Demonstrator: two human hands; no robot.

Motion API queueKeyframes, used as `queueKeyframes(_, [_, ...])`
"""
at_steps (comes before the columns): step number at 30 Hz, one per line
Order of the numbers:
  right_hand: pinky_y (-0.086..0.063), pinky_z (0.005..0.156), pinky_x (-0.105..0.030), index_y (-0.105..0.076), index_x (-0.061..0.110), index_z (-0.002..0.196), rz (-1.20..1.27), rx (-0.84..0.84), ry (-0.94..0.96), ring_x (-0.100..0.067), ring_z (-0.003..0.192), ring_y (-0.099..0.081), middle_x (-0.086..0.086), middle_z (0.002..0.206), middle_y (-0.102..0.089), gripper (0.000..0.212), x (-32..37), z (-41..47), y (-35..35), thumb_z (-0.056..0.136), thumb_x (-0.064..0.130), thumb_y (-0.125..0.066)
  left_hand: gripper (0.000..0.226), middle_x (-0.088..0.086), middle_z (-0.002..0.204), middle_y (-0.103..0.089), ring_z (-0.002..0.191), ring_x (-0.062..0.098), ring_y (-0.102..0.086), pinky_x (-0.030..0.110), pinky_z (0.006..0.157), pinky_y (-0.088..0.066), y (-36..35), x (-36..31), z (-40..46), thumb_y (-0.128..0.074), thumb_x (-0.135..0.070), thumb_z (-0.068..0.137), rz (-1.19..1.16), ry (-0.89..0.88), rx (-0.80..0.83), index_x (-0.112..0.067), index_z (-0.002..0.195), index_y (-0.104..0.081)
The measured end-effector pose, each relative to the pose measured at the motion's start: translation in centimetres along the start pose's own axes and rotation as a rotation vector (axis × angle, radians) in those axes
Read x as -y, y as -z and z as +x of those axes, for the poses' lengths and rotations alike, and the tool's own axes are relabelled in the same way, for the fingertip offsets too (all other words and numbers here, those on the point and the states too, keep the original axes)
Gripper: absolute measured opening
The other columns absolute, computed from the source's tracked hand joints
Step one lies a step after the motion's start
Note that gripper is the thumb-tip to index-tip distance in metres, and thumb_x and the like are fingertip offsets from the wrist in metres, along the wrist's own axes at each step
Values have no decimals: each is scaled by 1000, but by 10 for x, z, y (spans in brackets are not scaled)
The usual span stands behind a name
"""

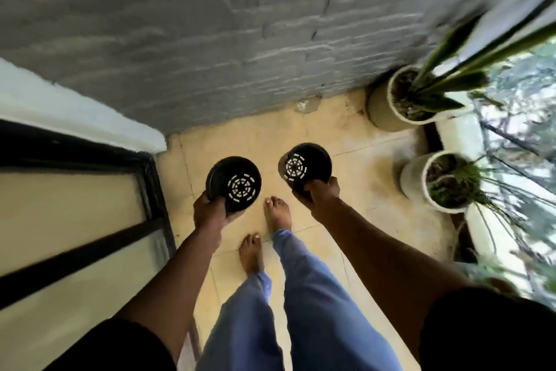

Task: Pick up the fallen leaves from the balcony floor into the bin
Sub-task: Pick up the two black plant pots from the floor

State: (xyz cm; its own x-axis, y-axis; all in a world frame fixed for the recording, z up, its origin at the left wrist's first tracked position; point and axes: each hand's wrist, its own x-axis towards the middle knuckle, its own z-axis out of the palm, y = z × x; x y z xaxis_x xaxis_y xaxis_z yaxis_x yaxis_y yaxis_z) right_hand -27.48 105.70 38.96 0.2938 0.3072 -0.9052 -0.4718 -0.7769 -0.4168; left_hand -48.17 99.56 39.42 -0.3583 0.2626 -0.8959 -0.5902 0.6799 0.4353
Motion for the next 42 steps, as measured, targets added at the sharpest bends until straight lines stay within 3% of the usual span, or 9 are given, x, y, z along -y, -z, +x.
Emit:
queueKeyframes(6, [-57,74,-52,-50,12,123,231,-26,3,-36,78,-59,-19,97,-57,51,19,-81,80,87,-23,-42,50,27,134,-58,109,50,-61,39,49,-61,-45,20,-102,-52,10,94,12,-13,134,-11,139,-54])
queueKeyframes(11, [-57,43,-35,-59,3,122,347,-122,22,-31,72,-62,-16,88,-63,44,8,-126,169,87,-20,-46,45,27,135,-57,113,47,-58,45,62,-63,-64,42,-179,-48,12,96,318,-52,288,-3,139,-53])
queueKeyframes(14, [-57,46,-33,-59,-1,126,409,-151,-2,-34,81,-65,-24,105,-66,42,-3,-140,230,89,-17,-48,43,28,128,-59,104,44,-58,51,86,-54,-78,57,-210,-44,16,95,547,-68,365,2,135,-52])
queueKeyframes(19, [-56,44,-34,-61,4,123,532,-238,-16,-31,75,-61,-22,104,-66,39,-36,-155,326,93,-10,-41,43,27,125,-59,103,44,-56,55,88,-51,-100,109,-242,-40,18,94,903,-144,451,3,131,-54])
queueKeyframes(23, [-55,43,-33,-62,6,121,618,-304,-43,-33,80,-62,-26,116,-66,34,-89,-159,427,96,-4,-41,36,28,121,-59,106,48,-59,54,85,-54,-115,191,-284,-47,14,95,1104,-167,534,1,128,-54])
queueKeyframes(29, [-56,47,-35,-65,8,118,701,-435,-70,-39,96,-67,-24,114,-67,29,-160,-178,574,95,2,-48,33,32,118,-61,100,49,-61,44,47,-60,-135,332,-363,-48,13,95,1347,-159,689,2,126,-56])
queueKeyframes(36, [-57,49,-37,-64,7,115,948,-618,-78,-41,102,-65,-23,116,-64,26,-229,-209,704,93,-2,-53,32,23,99,-63,94,46,-61,43,49,-61,-154,480,-450,-43,15,94,1586,-131,887,4,121,-56])
queueKeyframes(40, [-61,55,-43,-62,6,120,1129,-715,-94,-42,105,-63,-23,121,-61,32,-257,-223,752,93,-5,-50,30,23,81,-69,67,39,-69,51,68,-60,-165,548,-485,-46,11,93,1816,-178,994,10,119,-60])
queueKeyframes(42, [-61,56,-41,-61,6,123,1208,-747,-81,-39,101,-64,-23,120,-62,34,-270,-228,773,94,-6,-48,29,27,98,-68,73,40,-68,47,61,-61,-171,582,-499,-46,10,95,1876,-176,1047,9,121,-59])
